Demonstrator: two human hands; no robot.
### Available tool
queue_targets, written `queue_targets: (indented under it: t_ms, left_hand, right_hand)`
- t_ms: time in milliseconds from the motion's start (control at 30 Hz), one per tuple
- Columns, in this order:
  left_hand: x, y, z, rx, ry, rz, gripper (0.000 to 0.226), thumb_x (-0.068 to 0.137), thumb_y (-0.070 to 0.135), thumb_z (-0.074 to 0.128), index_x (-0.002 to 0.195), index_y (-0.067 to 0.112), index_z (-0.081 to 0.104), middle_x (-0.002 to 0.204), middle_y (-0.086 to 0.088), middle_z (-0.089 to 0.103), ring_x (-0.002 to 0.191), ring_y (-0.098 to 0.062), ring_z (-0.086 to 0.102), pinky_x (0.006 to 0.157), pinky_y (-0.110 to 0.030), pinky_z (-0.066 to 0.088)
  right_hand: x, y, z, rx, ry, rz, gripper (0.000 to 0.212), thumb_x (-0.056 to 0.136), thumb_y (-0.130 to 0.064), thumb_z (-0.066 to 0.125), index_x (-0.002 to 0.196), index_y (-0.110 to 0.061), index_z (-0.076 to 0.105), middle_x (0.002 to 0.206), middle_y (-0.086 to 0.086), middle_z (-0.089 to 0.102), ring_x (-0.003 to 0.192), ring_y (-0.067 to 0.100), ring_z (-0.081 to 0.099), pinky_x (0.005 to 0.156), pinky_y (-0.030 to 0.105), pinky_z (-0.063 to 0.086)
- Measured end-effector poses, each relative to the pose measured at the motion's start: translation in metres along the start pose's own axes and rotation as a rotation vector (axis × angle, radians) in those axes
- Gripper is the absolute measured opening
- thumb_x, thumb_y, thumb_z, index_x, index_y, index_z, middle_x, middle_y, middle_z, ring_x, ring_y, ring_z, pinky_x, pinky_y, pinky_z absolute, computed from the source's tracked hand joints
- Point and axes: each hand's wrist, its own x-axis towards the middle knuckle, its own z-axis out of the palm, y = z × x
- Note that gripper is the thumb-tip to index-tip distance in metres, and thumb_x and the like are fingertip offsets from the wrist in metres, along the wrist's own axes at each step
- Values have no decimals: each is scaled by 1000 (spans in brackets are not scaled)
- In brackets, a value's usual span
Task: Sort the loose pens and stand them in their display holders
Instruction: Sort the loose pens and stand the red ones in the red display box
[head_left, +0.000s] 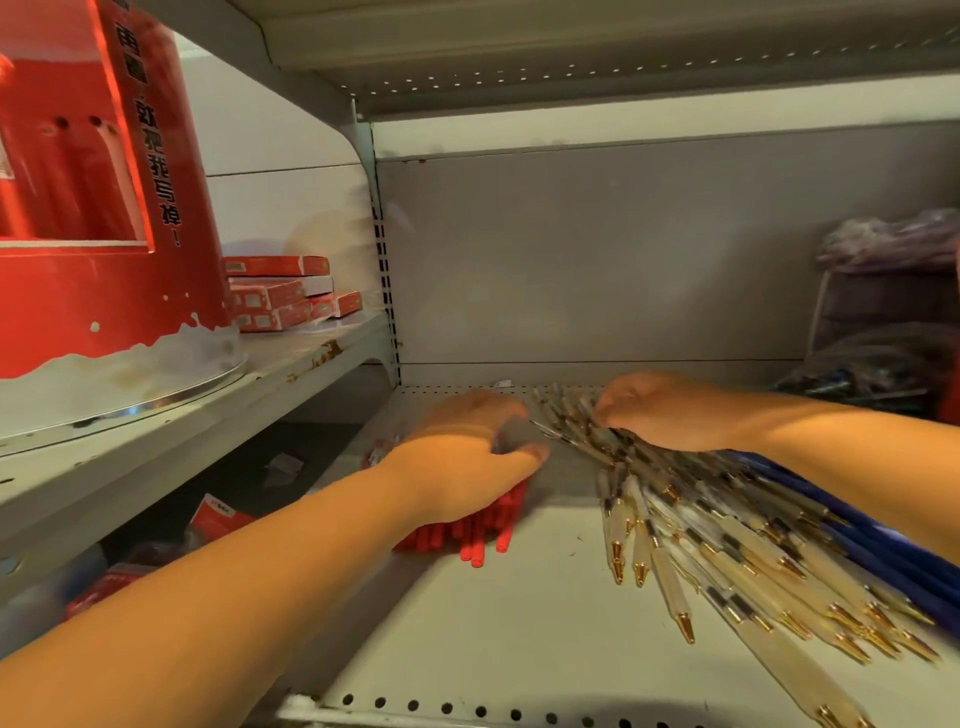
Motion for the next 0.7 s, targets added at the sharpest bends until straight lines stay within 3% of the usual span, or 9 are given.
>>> queue_targets:
  t_ms: [67,167,233,300,467,600,700]
  left_hand:
    - [7,27,8,44,-43,-11,48,91,67,43,110,25,59,89,5,62,92,-22,61,65,-26,41]
    - [19,62,22,78,-91,14,57,88,71,45,116,24,58,100,-4,61,88,-22,55,66,-30,39]
    - [23,80,29,53,-222,-4,68,83,78,47,118,21,61,116,-6,63,93,-20,55,72,-30,39]
    - [27,90,34,57,-357,-56,74,80,77,54,122,17,64,127,-6,62,104,-23,58,80,-29,39]
    - [42,88,34,-229,-528,-257,41,80,48,77,95,12,67,91,-6,67,73,-18,60,73,-29,57]
    - [51,84,35,-328,-612,-356,15,92,25,68,83,14,65,85,-5,64,68,-14,58,61,-19,51]
    - [56,87,40,-297,-597,-392,14,94,22,63,86,11,64,77,-4,59,62,-14,56,57,-19,53]
  right_hand:
    - [-4,14,-6,-17,6,29,27,93,-46,51,98,-24,66,95,6,69,95,25,66,80,35,53]
    - [-17,29,-14,-39,-31,45,16,92,-42,52,96,-33,65,97,-2,67,92,13,63,81,33,52]
    - [-29,35,-17,-76,-76,34,12,92,-43,51,95,-39,62,97,-11,64,92,6,60,78,27,49]
    - [-40,39,-18,-86,-144,20,16,89,-46,52,97,-39,63,99,-9,65,92,10,62,80,29,51]
    - [-59,46,-16,-132,-216,36,44,85,-65,54,124,-46,52,111,-18,60,98,1,59,90,28,51]
    - [-62,43,-15,-203,-212,26,61,83,-73,48,136,-44,42,121,-14,59,102,4,56,92,28,49]
    - [-64,39,-15,-232,-183,25,58,87,-68,50,137,-38,44,112,-14,52,94,4,53,78,22,46]
